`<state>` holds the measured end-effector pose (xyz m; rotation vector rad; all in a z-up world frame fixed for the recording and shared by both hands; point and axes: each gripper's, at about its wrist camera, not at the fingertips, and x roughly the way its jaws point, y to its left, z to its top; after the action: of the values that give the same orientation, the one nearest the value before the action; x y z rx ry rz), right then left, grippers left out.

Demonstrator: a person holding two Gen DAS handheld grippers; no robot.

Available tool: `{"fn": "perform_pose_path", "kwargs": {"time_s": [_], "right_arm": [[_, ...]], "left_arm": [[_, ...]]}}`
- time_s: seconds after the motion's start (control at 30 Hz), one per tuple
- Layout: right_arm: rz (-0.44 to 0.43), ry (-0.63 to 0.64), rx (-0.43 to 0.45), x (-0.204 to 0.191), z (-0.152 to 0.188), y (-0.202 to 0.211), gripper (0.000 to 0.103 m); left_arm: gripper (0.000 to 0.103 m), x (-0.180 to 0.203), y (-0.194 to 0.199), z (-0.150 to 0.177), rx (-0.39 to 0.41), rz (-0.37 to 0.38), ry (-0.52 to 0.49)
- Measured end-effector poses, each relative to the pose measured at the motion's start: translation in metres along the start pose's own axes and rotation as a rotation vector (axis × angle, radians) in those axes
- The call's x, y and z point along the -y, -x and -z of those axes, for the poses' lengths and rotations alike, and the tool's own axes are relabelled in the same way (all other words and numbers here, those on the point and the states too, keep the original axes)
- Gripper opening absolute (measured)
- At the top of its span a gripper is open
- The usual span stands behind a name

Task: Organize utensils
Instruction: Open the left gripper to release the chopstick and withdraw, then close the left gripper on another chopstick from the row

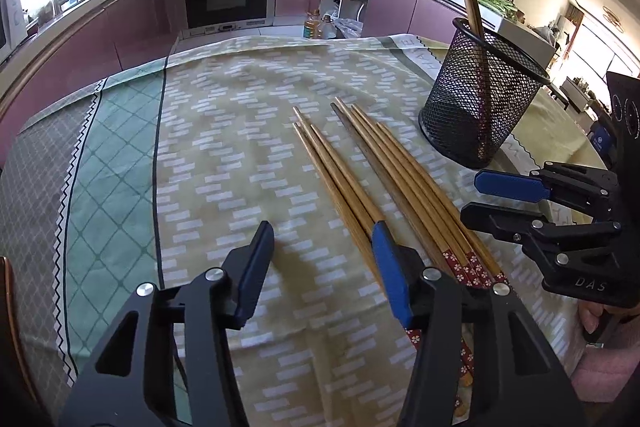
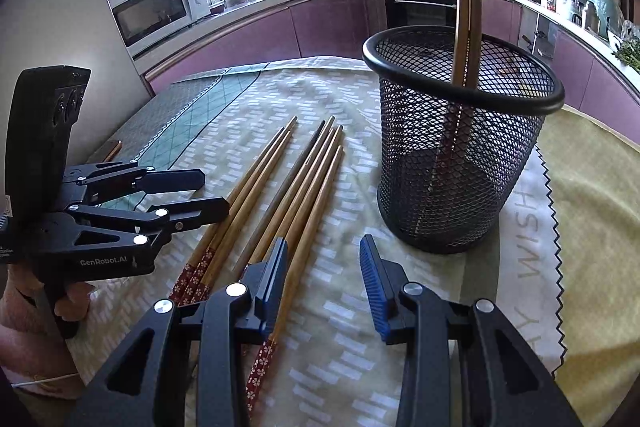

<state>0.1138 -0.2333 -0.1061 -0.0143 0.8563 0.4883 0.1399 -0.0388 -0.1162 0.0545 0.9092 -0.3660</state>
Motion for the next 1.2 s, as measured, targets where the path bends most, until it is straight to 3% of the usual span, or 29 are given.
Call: {"fn": "perform_pose_path", "kwargs": {"time_s": [0.27,0.5,0.6,0.83,0.93,0.97,1.2], "right_arm": [[0.017,0.001,-0.017,-0.001,-0.001,-0.006,0.035],[0.037,0.028,-0.023,-0.01,-0.002,-0.01,0.029],[0.061,0.045,-0.038,-0.015,-0.003,-0.015,0.023],[0.073,0.038,-0.041,-0.015,-0.011,-0.023,0.022],[0.06,0.011,-0.038,-0.013,-0.016,-0.027,0.01],[0.051,-0.002,-0.038,-0.011,-0.016,-0.027,0.008],[0.022,-0.033,-0.002,-0.005,-0.014,-0.016,0.006]], "left_arm": [[0.045,0.001,-0.001,0.002,0.0,-0.009,-0.032],[0.03,-0.003,0.002,0.008,-0.01,-0.003,-0.044],[0.029,-0.007,0.002,0.006,-0.015,0.007,-0.028],[0.029,-0.008,-0.005,-0.006,-0.019,-0.008,-0.018],[0.023,-0.009,-0.009,-0.01,-0.016,-0.026,-0.011],[0.015,-0.009,-0.009,-0.011,-0.014,-0.039,-0.003],[0.007,-0.013,0.003,-0.007,0.028,-0.019,0.062]]}}
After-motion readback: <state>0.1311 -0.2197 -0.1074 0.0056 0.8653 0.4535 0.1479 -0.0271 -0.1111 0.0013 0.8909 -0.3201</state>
